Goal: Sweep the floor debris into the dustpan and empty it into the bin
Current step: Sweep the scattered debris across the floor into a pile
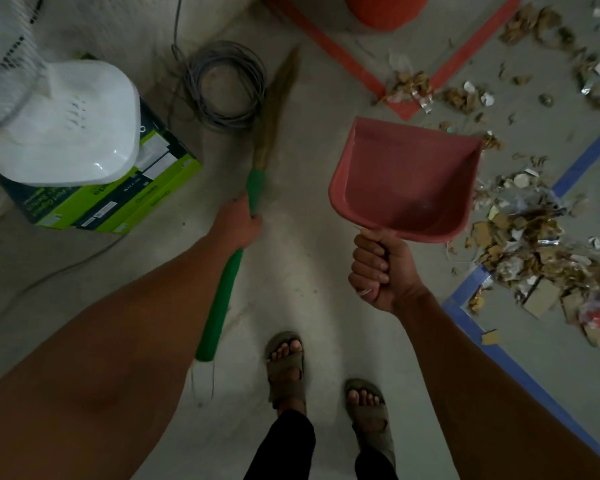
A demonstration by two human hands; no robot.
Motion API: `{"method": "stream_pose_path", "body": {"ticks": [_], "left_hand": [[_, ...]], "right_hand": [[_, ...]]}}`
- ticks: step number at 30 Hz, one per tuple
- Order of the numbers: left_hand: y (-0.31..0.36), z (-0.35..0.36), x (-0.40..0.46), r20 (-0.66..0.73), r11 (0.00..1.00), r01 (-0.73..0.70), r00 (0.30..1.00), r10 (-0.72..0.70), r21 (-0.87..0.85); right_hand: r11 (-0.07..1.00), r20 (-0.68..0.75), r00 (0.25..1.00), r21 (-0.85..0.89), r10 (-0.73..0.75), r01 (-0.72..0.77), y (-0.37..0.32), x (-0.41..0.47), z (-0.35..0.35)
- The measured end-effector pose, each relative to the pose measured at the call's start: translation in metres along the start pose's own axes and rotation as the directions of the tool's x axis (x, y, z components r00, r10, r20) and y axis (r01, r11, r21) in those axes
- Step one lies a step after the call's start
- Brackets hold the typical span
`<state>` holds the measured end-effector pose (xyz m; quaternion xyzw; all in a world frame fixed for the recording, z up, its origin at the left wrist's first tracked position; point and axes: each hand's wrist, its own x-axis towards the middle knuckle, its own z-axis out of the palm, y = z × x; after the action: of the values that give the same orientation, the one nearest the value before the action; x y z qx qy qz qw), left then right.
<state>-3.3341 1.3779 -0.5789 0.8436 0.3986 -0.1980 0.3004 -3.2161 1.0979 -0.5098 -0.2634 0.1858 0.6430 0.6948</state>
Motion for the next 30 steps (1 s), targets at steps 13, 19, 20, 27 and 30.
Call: {"method": "stream_pose_path", "body": {"ticks": [13, 19, 20, 27, 30], "left_hand": [[0.012, 0.000, -0.035, 0.052, 0.937, -0.347, 0.936, 0.348, -0.033], [0.040, 0.000, -0.011, -0.078, 0.994, -0.086, 0.994, 0.081, -0.065], [0.045, -0.001, -0.003, -0.061, 0.996, -0.054, 0.997, 0.050, -0.064], [0.061, -0.002, -0.003, 0.233, 0.976, -0.211, 0.948, 0.218, -0.055], [0.059, -0.003, -0.020, 0.213, 0.944, -0.303, 0.922, 0.324, -0.127]], "right_hand": [[0.998, -0.050, 0.998, 0.039, -0.048, 0.050, -0.007, -0.022, -0.001], [0.997, -0.070, 0.996, 0.048, -0.063, 0.066, -0.014, -0.023, 0.000], [0.996, -0.066, 0.996, 0.052, -0.062, 0.065, -0.014, -0.023, -0.001], [0.994, -0.052, 0.995, 0.072, -0.082, 0.086, -0.017, -0.015, 0.000], [0.992, -0.060, 0.993, 0.079, -0.098, 0.103, -0.021, -0.015, 0.004]]}}
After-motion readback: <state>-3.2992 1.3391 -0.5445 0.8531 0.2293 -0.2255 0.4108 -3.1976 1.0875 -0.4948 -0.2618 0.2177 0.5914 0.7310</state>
